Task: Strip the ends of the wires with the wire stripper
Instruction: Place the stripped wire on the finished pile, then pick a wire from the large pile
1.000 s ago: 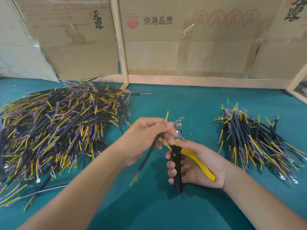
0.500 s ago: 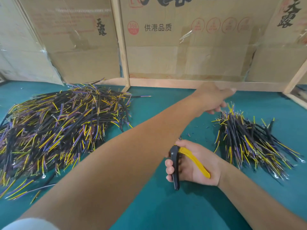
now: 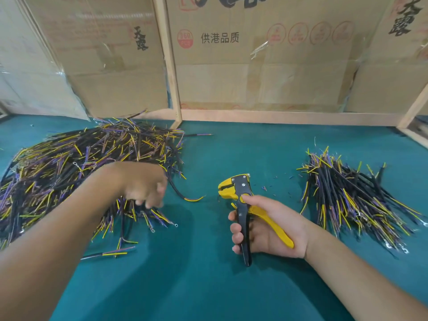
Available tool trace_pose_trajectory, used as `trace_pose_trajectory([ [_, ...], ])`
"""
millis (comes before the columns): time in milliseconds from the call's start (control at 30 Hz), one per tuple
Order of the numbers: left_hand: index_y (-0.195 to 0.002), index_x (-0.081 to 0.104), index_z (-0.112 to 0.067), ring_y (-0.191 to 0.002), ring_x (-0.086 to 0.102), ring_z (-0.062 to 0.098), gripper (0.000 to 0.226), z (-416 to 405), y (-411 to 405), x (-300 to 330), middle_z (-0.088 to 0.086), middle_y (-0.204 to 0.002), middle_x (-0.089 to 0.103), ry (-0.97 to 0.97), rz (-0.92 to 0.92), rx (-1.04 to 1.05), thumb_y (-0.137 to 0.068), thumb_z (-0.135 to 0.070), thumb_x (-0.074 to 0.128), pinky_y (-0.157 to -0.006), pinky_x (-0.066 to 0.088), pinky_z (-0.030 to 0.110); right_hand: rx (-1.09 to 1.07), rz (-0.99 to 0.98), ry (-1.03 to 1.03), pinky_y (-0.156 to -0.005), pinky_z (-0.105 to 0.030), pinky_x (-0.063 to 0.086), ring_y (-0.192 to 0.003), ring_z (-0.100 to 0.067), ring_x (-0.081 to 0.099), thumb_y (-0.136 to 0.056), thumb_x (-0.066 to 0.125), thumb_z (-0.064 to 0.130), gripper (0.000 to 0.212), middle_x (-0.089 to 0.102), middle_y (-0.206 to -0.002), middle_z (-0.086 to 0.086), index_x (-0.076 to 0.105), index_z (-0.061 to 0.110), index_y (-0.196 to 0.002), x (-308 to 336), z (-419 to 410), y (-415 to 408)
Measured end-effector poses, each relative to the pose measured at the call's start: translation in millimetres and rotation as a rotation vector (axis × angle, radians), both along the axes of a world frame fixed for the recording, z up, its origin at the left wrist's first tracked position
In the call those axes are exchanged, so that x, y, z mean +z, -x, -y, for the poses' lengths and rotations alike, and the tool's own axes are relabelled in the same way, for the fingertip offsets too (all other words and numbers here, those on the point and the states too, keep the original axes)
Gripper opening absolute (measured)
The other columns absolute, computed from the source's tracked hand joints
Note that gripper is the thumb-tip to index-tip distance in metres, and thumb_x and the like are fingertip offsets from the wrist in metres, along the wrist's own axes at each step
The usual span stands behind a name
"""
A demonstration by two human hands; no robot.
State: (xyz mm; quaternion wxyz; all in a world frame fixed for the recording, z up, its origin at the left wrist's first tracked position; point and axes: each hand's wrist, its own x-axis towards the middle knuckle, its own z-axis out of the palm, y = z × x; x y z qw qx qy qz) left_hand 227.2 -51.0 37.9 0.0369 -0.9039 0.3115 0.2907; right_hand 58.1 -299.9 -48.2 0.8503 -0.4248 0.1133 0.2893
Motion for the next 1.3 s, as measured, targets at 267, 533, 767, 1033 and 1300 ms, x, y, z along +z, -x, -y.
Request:
trace_pose_trajectory([
  [267, -0.096, 0.061, -0.023, -0.057, 0.053, 0.012, 0.025, -38.2, 24.6, -9.7, -0.011, -0.061, 0.059, -0.023, 0.101, 0.072, -0.077, -0.007, 0.064, -0.054, 0.041, 0.021, 0.003, -0.007, -0.011, -0.083, -0.05, 0.053, -0.073, -0.031, 0.056, -0.094, 0.063, 0.042, 0.041, 0.054, -0.085, -0.016, 0.061, 0.002, -0.103, -4.0, 2.4, -2.7],
  [533, -0.071, 0.056, -0.009, -0.044, 0.056, 0.013, 0.01, -45.8, 42.0, -11.1, 0.002, -0.065, 0.074, -0.242, 0.226, 0.232, -0.075, -0.017, 0.061, -0.061, 0.055, 0.026, 0.017, 0.002, -0.019, -0.085, -0.052, 0.053, -0.074, -0.032, 0.056, -0.09, 0.069, 0.042, 0.043, 0.055, -0.087, -0.017, 0.062, 0.001, -0.103, -3.9, 3.7, -2.8],
  [767, -0.09, 0.048, -0.016, -0.078, 0.063, 0.026, 0.027, -48.3, 57.2, -31.1, -0.001, -0.072, 0.059, 0.086, 0.464, 0.309, -0.076, -0.028, 0.068, -0.066, 0.047, 0.034, 0.016, -0.003, -0.022, -0.086, -0.052, 0.052, -0.075, -0.033, 0.056, -0.088, 0.071, 0.041, 0.043, 0.055, -0.087, -0.017, 0.062, 0.001, -0.102, -2.4, 2.4, -1.9],
  [1033, -0.076, 0.069, -0.007, -0.043, 0.044, 0.016, 0.021, -11.3, 55.1, -3.2, 0.008, -0.057, 0.058, 1.065, -0.119, 0.559, -0.087, -0.002, 0.053, -0.039, 0.034, 0.02, 0.026, 0.012, -0.003, -0.086, -0.051, 0.053, -0.075, -0.031, 0.056, -0.092, 0.067, 0.042, 0.043, 0.055, -0.088, -0.016, 0.061, 0.002, -0.104, -0.5, 1.5, -0.8],
  [1300, -0.097, 0.063, -0.01, -0.066, 0.07, 0.022, 0.029, 50.7, 57.8, -15.5, 0.011, -0.085, 0.075, 1.384, -0.077, 0.393, -0.096, 0.011, 0.044, -0.053, 0.053, 0.026, 0.039, 0.006, -0.034, -0.086, -0.051, 0.052, -0.076, -0.031, 0.056, -0.092, 0.068, 0.043, 0.044, 0.054, -0.088, -0.016, 0.061, 0.002, -0.105, -2.2, 1.9, -1.6],
])
